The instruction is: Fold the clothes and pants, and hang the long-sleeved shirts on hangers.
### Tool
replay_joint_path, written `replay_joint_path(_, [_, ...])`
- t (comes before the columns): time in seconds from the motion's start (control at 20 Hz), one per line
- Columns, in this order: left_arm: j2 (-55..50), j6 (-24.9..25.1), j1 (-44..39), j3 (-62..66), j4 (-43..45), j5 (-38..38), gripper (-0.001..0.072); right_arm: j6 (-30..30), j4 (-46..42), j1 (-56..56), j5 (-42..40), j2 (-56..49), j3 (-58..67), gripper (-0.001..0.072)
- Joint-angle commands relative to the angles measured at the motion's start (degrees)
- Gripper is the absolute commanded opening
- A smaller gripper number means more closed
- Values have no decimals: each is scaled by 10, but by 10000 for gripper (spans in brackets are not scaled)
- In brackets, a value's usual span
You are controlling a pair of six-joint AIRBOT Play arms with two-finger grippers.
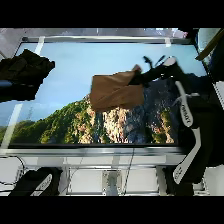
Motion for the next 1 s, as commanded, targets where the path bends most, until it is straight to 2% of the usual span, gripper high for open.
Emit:
replay_joint_path(0.0, [-2,0,1,0,5,0,11,5,-48,-149,45,37,17,34])
replay_joint_path(0.25, [-29,0,1,0,5,1,11,4,-50,-352,134,90,17,33])
replay_joint_path(0.6, [-58,0,0,0,5,0,11,-4,-123,-597,202,224,16,33])
replay_joint_path(0.8, [-44,0,0,0,5,0,11,-4,-148,-699,201,297,-23,32])
replay_joint_path(0.95, [-26,0,0,0,5,0,10,-4,-213,-741,194,350,-115,32])
